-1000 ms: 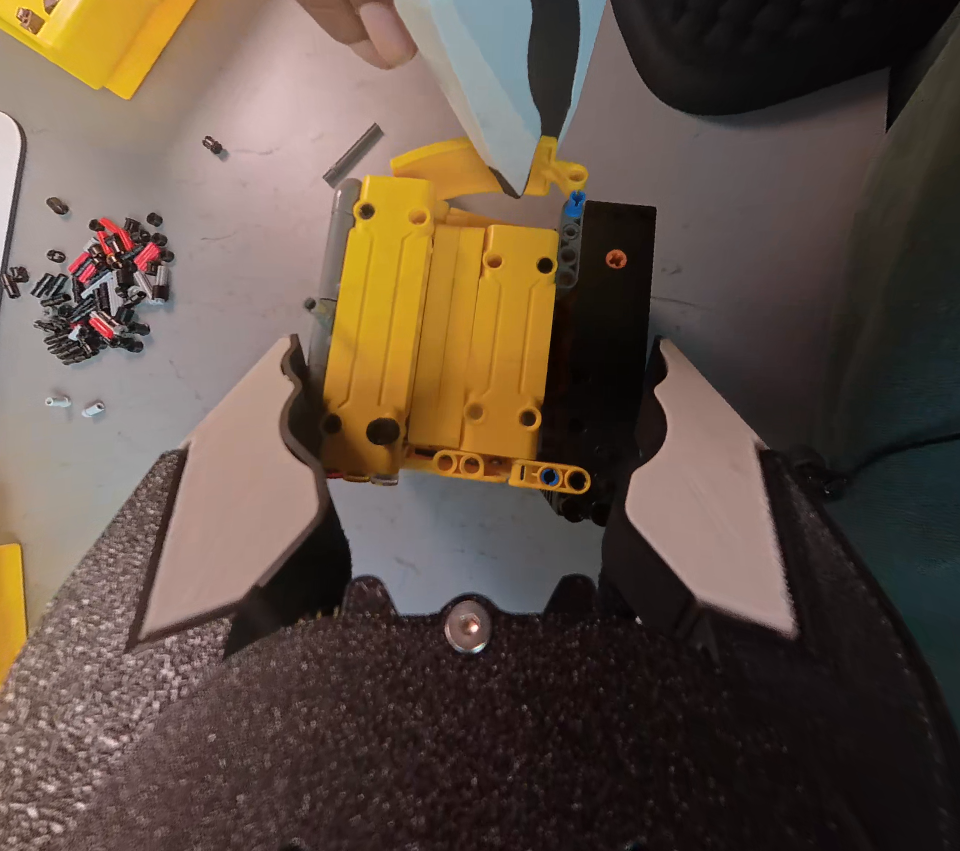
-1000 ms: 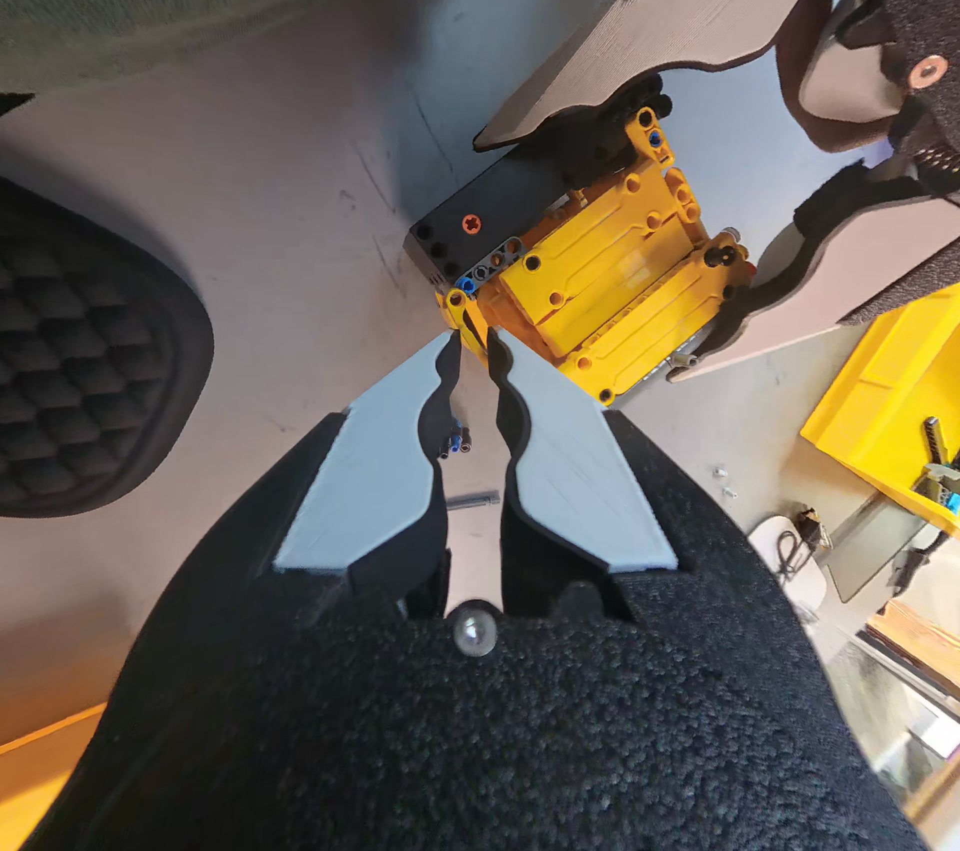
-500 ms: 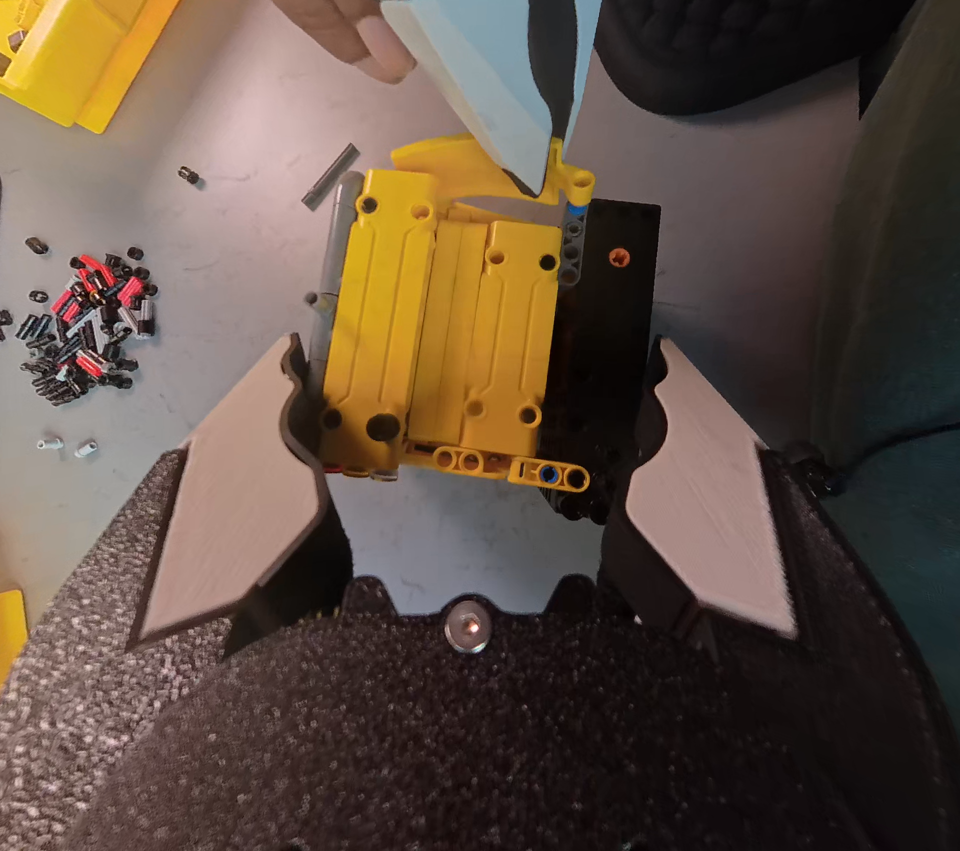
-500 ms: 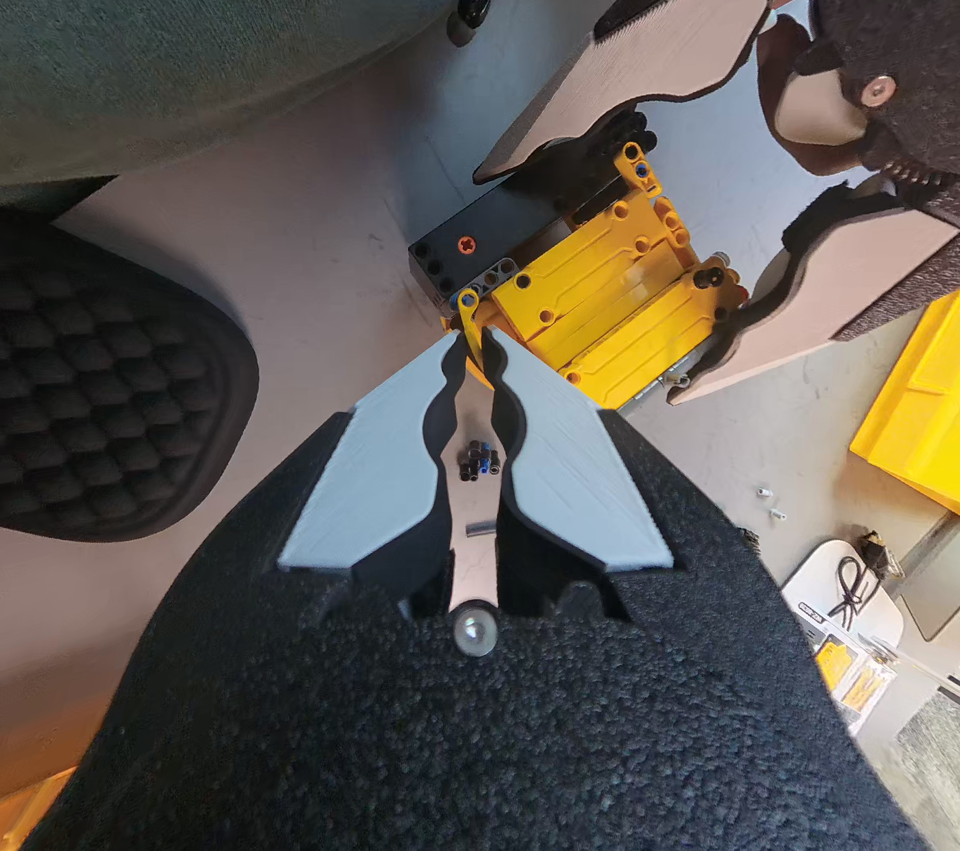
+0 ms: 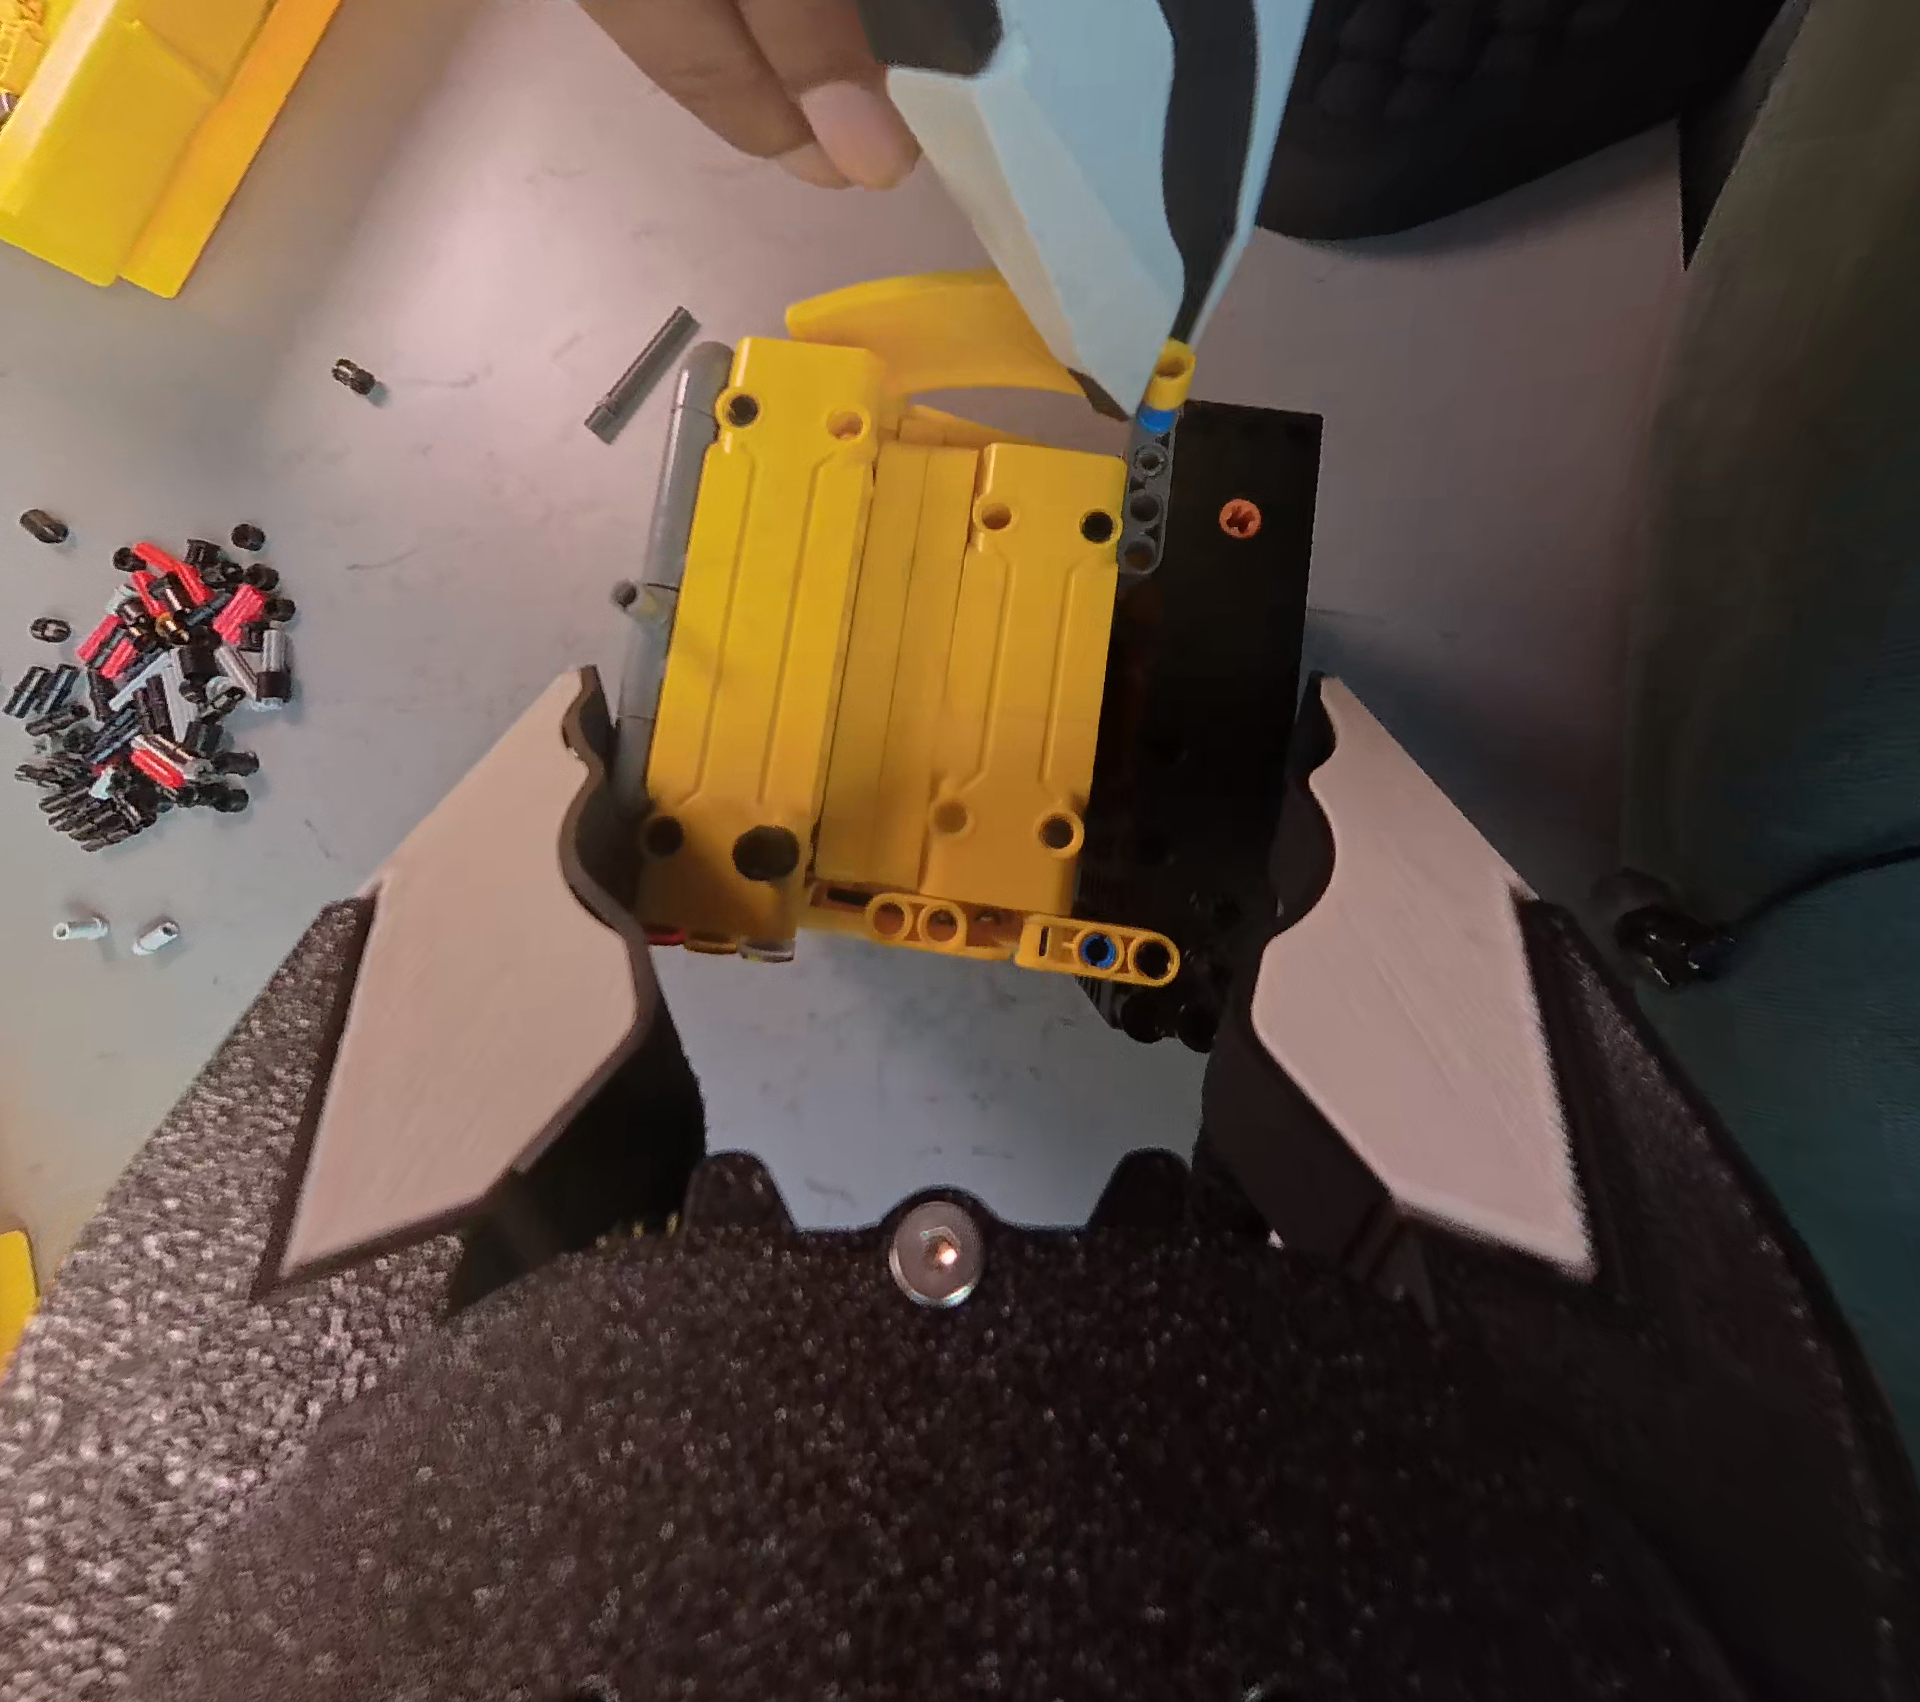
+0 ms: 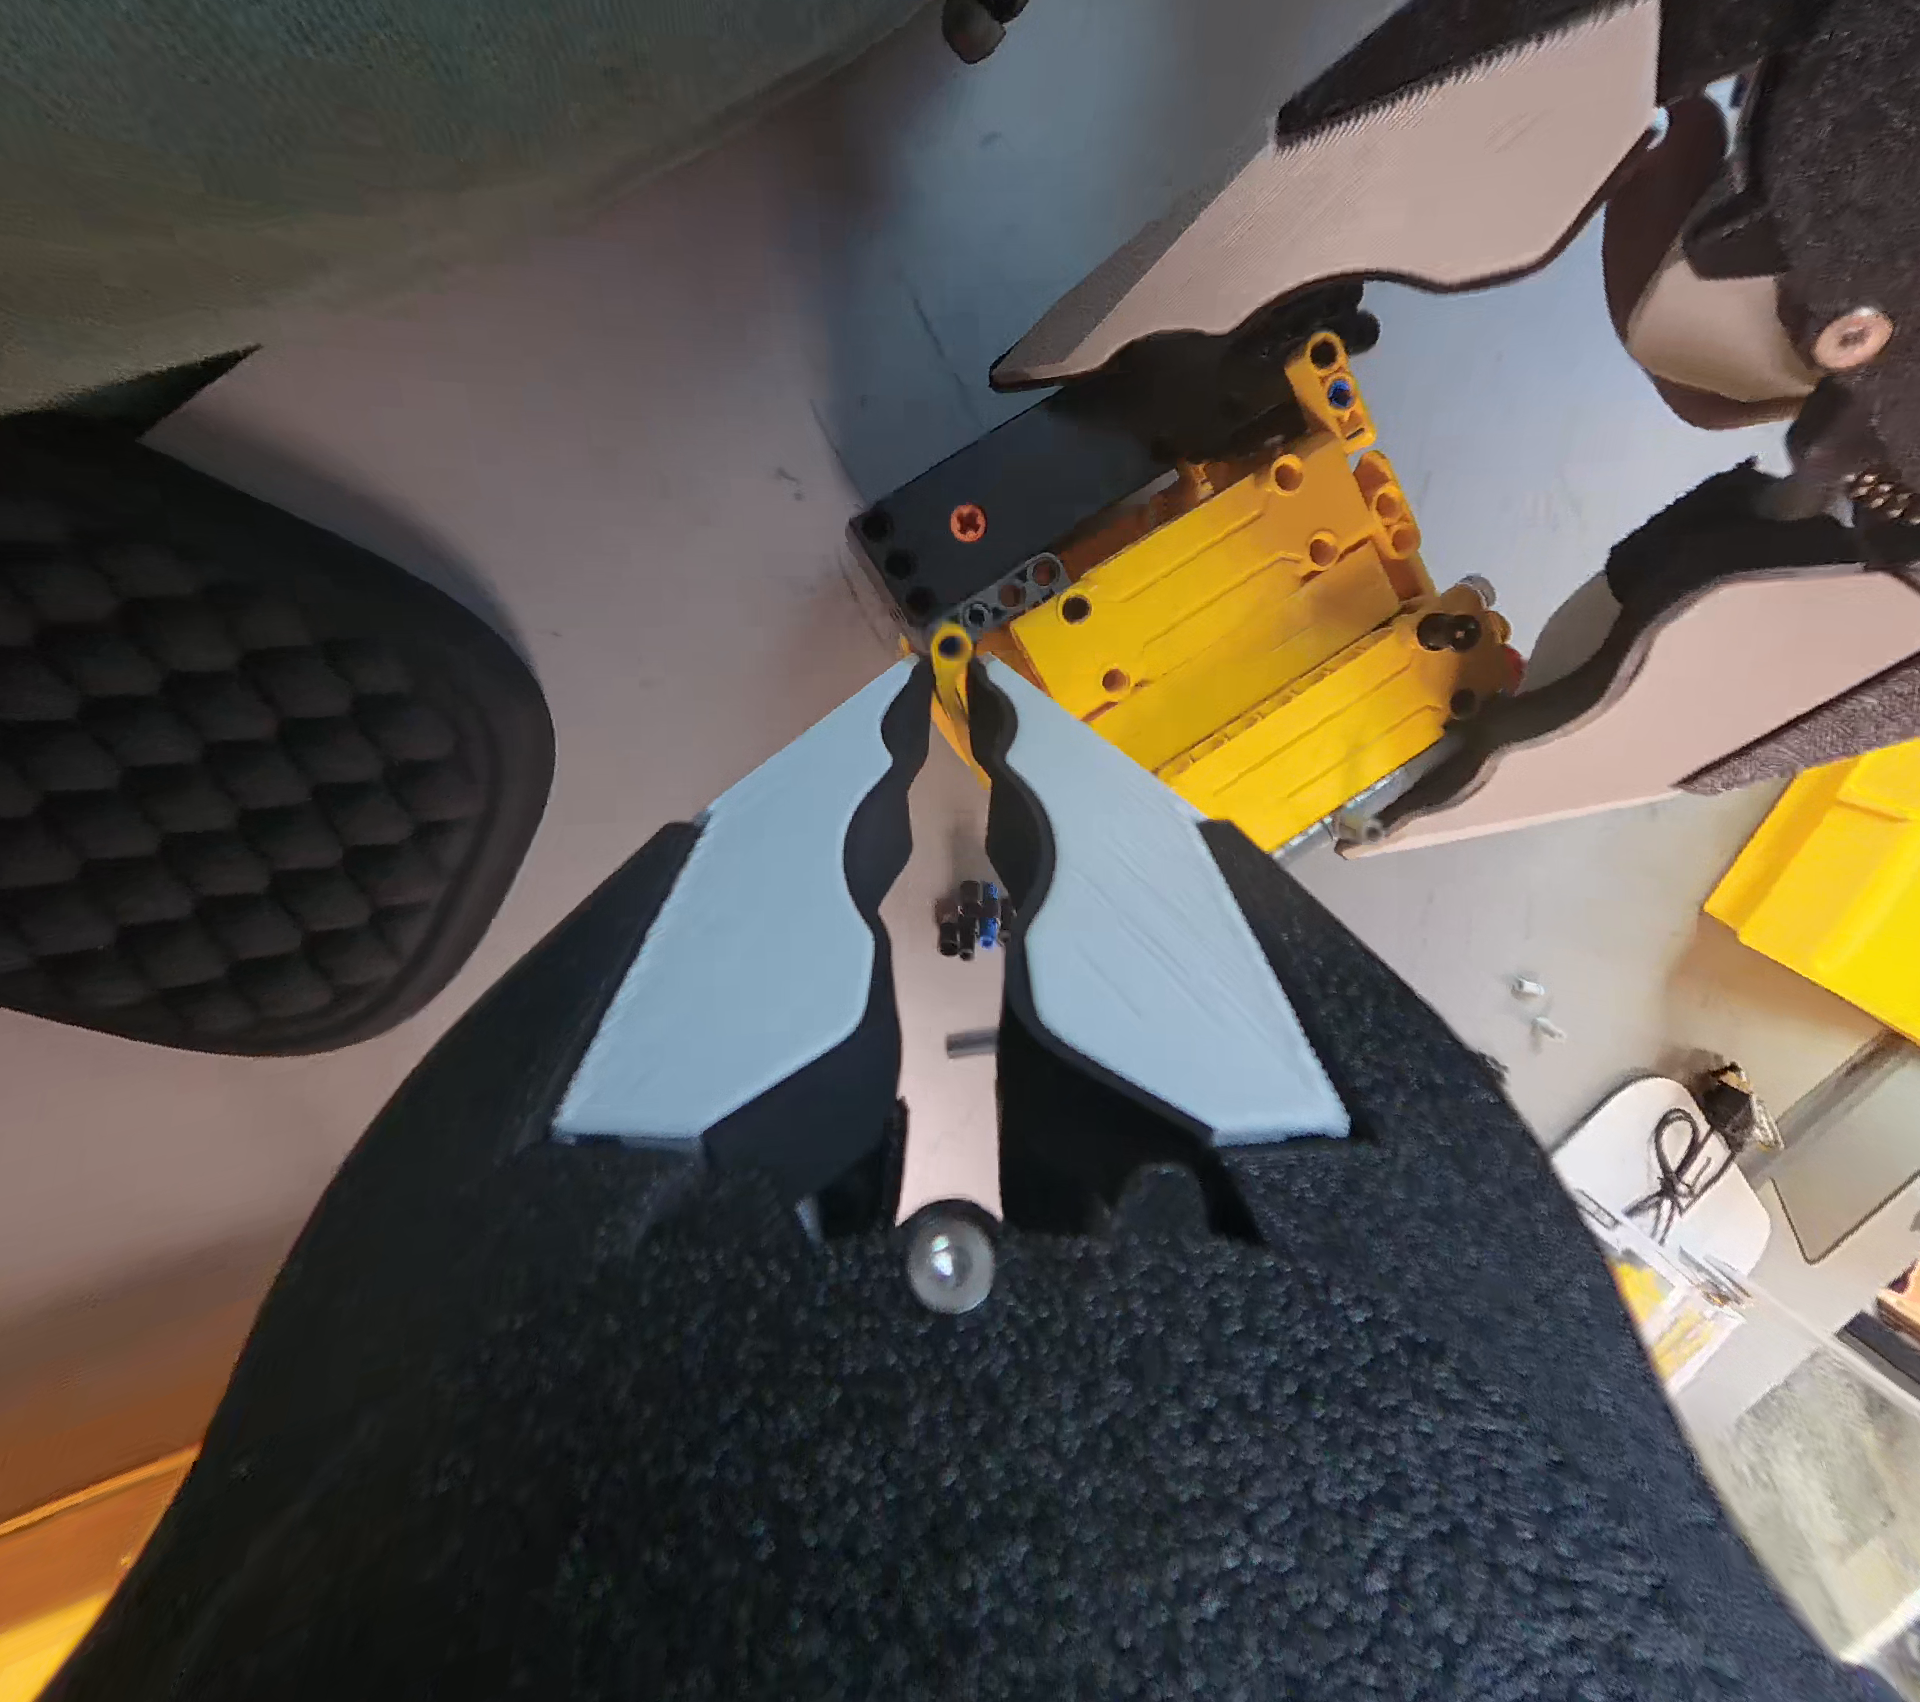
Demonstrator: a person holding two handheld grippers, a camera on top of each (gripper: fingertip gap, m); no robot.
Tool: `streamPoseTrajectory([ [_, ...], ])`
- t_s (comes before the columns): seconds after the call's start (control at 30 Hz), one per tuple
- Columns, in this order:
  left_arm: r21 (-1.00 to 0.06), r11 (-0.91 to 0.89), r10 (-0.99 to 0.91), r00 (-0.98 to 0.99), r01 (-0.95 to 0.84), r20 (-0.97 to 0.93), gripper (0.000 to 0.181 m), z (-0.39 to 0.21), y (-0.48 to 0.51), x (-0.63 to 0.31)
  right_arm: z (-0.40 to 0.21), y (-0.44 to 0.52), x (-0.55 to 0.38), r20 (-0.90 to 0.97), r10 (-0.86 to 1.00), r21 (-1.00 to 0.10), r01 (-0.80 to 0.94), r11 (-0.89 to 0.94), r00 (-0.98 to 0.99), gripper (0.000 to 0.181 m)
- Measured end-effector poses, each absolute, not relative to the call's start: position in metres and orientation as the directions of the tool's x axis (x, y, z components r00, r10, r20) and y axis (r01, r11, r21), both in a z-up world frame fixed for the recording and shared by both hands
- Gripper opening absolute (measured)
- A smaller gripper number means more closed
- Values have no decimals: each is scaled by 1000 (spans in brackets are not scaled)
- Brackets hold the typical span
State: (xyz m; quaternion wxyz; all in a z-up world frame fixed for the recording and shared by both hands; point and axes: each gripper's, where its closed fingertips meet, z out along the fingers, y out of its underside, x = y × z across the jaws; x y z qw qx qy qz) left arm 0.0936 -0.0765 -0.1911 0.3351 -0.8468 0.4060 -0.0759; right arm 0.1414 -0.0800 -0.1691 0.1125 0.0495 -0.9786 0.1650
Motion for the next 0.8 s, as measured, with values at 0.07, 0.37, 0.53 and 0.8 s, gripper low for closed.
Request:
streamPoseTrajectory([
  [0.07,-631,-442,-743,654,-638,-141,126,-191,-76,94,-170,-84,141,252,-49,-314,-129,941,-967,8],
  [0.37,-631,-434,-747,648,-644,-148,126,-191,-76,95,-171,-85,142,210,45,-293,-19,956,-977,7],
  [0.53,-631,-431,-749,646,-645,-148,126,-191,-76,95,-172,-86,143,168,25,-203,-10,979,-985,6],
  [0.8,-645,-408,-764,629,-646,-147,126,-191,-77,96,-178,-86,143,155,32,-94,18,995,-987,6],
])
